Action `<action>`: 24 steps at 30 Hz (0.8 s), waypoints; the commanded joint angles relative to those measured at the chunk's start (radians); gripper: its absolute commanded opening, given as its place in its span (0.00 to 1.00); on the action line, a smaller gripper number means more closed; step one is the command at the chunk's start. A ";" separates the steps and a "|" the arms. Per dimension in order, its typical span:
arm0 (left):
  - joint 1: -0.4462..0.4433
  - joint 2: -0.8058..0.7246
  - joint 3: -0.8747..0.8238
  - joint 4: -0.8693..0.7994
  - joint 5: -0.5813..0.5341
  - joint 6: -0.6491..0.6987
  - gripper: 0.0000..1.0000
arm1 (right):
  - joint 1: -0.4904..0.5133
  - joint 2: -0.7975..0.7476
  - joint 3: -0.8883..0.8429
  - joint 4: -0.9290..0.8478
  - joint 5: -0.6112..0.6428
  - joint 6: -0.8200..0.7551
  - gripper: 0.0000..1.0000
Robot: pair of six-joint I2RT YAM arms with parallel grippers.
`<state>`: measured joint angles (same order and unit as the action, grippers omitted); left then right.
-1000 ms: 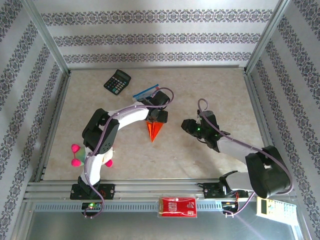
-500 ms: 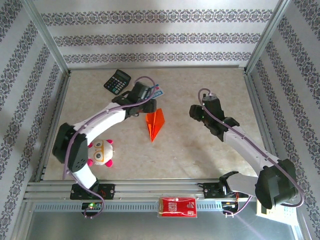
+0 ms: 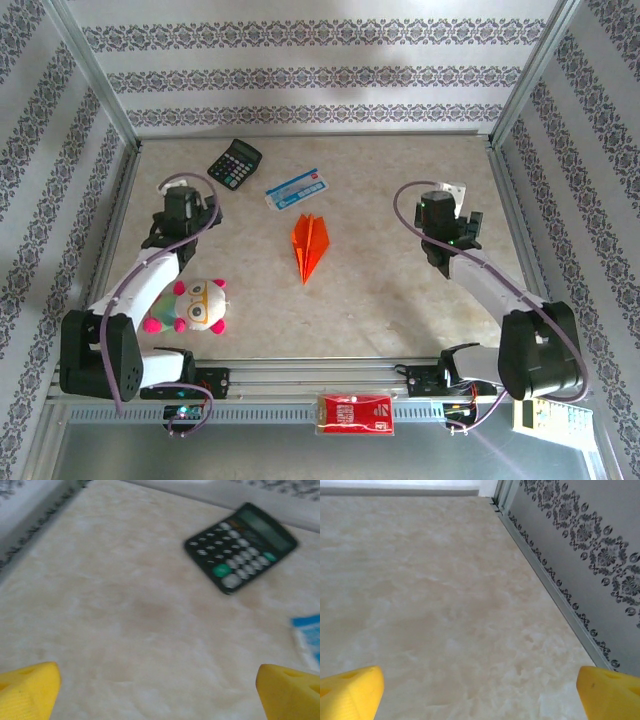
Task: Fold a paper plane with a square sheet of paper (pick it up from the middle)
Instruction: Move the paper plane to the center of the table, then reset both arms
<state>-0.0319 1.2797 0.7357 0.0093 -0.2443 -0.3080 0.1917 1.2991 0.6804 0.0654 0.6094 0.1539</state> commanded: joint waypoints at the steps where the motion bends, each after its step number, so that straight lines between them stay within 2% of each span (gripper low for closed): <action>1: 0.063 0.021 -0.121 0.279 0.059 0.074 1.00 | -0.026 0.035 -0.098 0.318 -0.088 -0.097 0.98; 4: 0.079 0.053 -0.227 0.469 0.151 0.122 1.00 | -0.051 0.059 -0.157 0.431 -0.206 -0.111 0.98; 5: 0.079 0.069 -0.238 0.487 0.163 0.150 1.00 | -0.061 0.072 -0.179 0.474 -0.232 -0.110 0.98; 7: 0.081 0.103 -0.272 0.578 0.167 0.178 1.00 | -0.085 0.097 -0.213 0.557 -0.277 -0.106 0.98; 9: 0.084 0.152 -0.328 0.743 0.156 0.196 1.00 | -0.093 0.077 -0.224 0.558 -0.312 -0.112 0.98; 13: 0.086 0.205 -0.394 0.929 0.174 0.214 1.00 | -0.124 0.122 -0.369 0.874 -0.358 -0.107 0.98; 15: 0.086 0.208 -0.389 0.913 0.217 0.227 1.00 | -0.149 0.169 -0.412 1.013 -0.391 -0.088 0.98; 17: 0.084 0.235 -0.395 0.932 0.267 0.244 1.00 | -0.160 0.148 -0.384 0.920 -0.411 -0.079 0.98; 19: 0.079 0.348 -0.414 1.128 0.282 0.264 0.99 | -0.165 0.186 -0.365 0.905 -0.428 -0.079 0.98; 20: 0.078 0.300 -0.398 1.000 0.284 0.257 1.00 | -0.166 0.255 -0.372 1.035 -0.414 -0.077 0.98; 21: 0.078 0.275 -0.372 0.911 0.264 0.248 1.00 | -0.164 0.250 -0.370 1.011 -0.417 -0.080 0.98; 23: 0.061 0.323 -0.387 1.028 0.232 0.269 1.00 | -0.164 0.196 -0.343 0.837 -0.413 -0.077 0.98; 24: 0.059 0.299 -0.376 0.963 0.216 0.259 1.00 | -0.160 0.220 -0.343 0.909 -0.411 -0.085 0.98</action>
<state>0.0387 1.5867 0.3492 0.9295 -0.0097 -0.0776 0.0299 1.5150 0.3115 0.9272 0.2192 0.0563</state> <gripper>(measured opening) 0.996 0.982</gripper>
